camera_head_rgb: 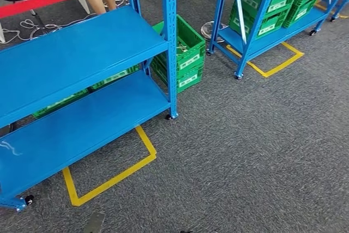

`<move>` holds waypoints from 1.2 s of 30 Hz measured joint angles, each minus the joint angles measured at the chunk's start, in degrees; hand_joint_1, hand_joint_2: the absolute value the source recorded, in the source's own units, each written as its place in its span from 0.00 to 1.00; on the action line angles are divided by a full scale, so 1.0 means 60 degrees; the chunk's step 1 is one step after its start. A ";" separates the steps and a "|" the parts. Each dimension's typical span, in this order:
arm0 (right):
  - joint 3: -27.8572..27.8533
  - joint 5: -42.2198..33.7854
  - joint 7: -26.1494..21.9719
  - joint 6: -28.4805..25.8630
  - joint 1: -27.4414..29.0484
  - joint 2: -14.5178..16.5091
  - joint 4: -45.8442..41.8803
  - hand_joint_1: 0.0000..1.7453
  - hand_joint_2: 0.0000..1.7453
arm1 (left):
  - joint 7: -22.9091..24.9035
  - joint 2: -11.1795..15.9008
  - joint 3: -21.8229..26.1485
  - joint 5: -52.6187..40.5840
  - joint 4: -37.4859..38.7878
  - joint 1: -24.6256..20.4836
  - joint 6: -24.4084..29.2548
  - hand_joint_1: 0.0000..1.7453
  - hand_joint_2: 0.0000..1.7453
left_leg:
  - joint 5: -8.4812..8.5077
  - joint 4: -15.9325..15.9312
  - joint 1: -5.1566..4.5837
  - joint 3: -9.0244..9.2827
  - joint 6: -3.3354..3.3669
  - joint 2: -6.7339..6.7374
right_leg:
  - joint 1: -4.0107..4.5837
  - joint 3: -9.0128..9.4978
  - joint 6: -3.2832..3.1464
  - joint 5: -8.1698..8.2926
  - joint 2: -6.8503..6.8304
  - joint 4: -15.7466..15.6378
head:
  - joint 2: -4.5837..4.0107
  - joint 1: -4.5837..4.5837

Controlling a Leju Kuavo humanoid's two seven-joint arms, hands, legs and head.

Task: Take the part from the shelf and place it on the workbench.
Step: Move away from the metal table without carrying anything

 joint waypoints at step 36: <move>0.0018 -0.0006 0.0099 0.0257 -0.0099 0.0135 0.0020 0.00 0.00 | 0.0112 0.0263 0.0731 -0.0323 0.0000 -0.0071 -0.0171 0.00 0.00 | 0.0049 0.2085 -0.0035 -0.2668 -0.0234 0.0922 | 0.0045 0.1306 -0.0236 -0.0894 -0.0263 -0.0330 | -0.0001 -0.0039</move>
